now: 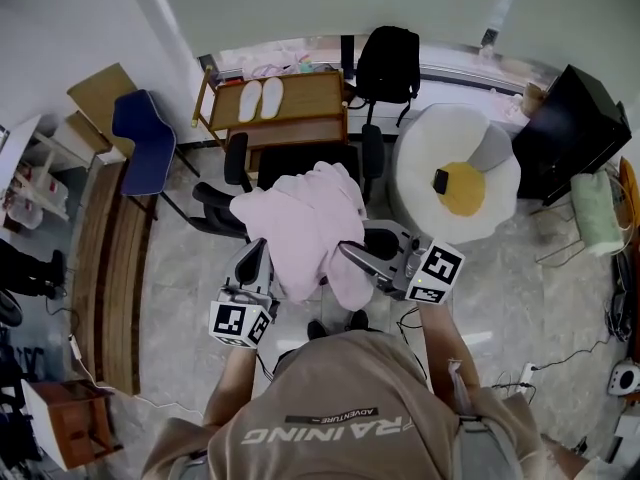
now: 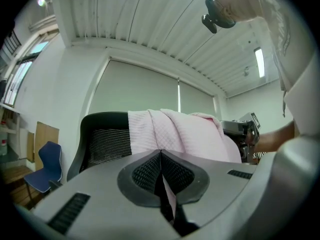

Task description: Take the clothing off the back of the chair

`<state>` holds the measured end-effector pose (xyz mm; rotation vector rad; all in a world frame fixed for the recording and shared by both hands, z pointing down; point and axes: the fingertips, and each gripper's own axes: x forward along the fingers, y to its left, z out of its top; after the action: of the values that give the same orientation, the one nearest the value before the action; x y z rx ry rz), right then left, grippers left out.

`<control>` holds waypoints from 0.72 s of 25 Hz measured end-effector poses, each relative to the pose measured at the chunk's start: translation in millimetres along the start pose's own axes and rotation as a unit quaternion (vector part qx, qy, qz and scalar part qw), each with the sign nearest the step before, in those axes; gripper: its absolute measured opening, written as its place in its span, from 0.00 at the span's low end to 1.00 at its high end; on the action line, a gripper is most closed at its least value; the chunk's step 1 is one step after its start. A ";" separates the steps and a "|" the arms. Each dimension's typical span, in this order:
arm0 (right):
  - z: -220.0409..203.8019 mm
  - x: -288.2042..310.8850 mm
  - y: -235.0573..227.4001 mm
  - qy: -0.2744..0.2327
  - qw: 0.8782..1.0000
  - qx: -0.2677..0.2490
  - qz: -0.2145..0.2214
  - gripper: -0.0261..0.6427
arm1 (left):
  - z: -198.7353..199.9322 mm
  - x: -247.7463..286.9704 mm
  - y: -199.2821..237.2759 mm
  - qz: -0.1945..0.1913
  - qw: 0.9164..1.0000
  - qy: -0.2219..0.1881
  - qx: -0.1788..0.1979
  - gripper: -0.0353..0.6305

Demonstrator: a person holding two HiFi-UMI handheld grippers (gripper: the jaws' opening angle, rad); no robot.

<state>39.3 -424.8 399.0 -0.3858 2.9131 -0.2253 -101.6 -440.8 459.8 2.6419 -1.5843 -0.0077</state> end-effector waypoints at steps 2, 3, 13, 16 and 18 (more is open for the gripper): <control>10.8 -2.4 4.1 -0.029 0.999 0.016 0.013 0.17 | 1.5 -1.6 -1.9 0.005 1.000 -0.002 -0.001 0.07; 14.7 -2.7 6.5 -0.038 0.999 0.021 0.021 0.17 | 2.2 -2.6 -2.6 0.008 1.000 -0.003 -0.002 0.07; 37.8 -16.0 38.2 -0.069 0.991 0.038 0.109 0.17 | 3.4 -18.0 -17.0 0.043 0.999 0.003 0.000 0.07; 46.8 -24.8 43.8 -0.088 0.988 0.037 0.122 0.14 | 4.1 -21.1 -24.5 0.046 0.999 -0.002 -0.005 0.07; 43.2 -22.4 42.2 -0.088 0.989 0.027 0.113 0.14 | 5.9 -23.5 -27.7 0.040 0.999 -0.007 -0.009 0.07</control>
<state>59.5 -383.8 353.6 -0.0610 2.7400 -0.2228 -88.5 -407.3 451.7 2.5695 -1.6844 -0.0366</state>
